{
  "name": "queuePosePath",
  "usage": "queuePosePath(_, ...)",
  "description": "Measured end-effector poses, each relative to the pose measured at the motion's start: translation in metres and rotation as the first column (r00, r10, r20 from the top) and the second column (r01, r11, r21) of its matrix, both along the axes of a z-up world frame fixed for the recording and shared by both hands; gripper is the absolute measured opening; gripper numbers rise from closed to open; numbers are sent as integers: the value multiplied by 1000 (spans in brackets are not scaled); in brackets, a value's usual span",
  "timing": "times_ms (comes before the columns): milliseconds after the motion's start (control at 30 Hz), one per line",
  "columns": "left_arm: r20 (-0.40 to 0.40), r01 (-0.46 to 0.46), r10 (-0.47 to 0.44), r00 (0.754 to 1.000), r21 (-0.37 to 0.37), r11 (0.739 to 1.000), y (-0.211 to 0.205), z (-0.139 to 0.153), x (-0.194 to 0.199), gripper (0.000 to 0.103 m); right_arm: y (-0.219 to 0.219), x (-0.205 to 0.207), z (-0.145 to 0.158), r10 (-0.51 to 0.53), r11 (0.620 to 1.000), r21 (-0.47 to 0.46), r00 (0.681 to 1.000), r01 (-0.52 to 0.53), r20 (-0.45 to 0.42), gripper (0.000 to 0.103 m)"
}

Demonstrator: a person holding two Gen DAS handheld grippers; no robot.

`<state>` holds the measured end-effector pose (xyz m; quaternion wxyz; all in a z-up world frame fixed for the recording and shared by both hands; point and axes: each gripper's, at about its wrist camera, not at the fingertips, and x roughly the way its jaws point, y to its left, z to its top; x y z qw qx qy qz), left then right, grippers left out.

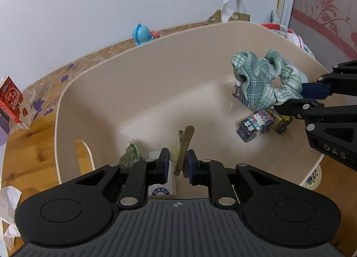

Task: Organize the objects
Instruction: 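Open the left tool to drop the clip while the right tool drops the scrunchie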

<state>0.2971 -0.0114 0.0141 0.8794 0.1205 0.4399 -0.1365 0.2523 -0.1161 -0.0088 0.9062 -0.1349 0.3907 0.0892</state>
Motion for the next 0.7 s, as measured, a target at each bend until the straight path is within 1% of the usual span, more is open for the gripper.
queuePosePath(200, -19, -11, 11, 1000, -3, 1000, 1, -2, 2, 17, 1, 10, -3, -10, 1000, -3, 998, 9, -57, 22)
queuePosePath(233, -15, -15, 14, 1000, -7, 1000, 2, -1, 2, 20, 0, 11, -4, -13, 1000, 0, 998, 13, -60, 23)
queuePosePath(267, -14, -17, 17, 1000, -9, 1000, 2, 0, 2, 23, 0, 10, -4, -18, 1000, 4, 998, 18, -60, 28)
queuePosePath(333, 2, -27, 27, 1000, -5, 1000, 2, 2, -1, 36, -1, 9, -4, -33, 999, 10, 998, 33, -55, 39)
queuePosePath(367, 19, -32, 32, 999, 1, 999, 2, 3, -2, 39, -2, 8, -3, -39, 999, 14, 998, 40, -50, 41)
queuePosePath(400, 35, -38, 38, 999, 6, 999, 2, 4, -4, 47, -3, 7, -3, -46, 999, 18, 998, 46, -44, 43)
queuePosePath(433, 46, -47, 46, 998, 5, 999, 2, 5, -5, 54, -4, 6, -2, -51, 998, 21, 998, 52, -37, 48)
queuePosePath(467, 54, -53, 53, 997, 0, 999, 3, 7, -5, 57, -5, 3, 0, -55, 998, 24, 998, 55, -24, 53)
queuePosePath(500, 64, -61, 61, 996, -8, 998, 4, 9, -6, 62, -5, 1, 2, -56, 998, 28, 998, 56, -13, 56)
queuePosePath(533, 72, -65, 66, 995, -15, 998, 5, 11, -7, 65, -5, -2, 4, -56, 998, 30, 998, 56, -2, 60)
queuePosePath(600, 92, -72, 73, 993, -19, 997, 5, 15, -10, 65, -6, -8, 8, -58, 998, 29, 998, 57, 24, 66)
queuePosePath(667, 111, -71, 73, 991, -26, 997, 5, 20, -14, 66, -7, -15, 12, -58, 998, 27, 997, 57, 46, 77)
queuePosePath(700, 119, -72, 75, 990, -30, 997, 6, 23, -17, 68, -7, -18, 14, -58, 998, 28, 997, 57, 55, 77)
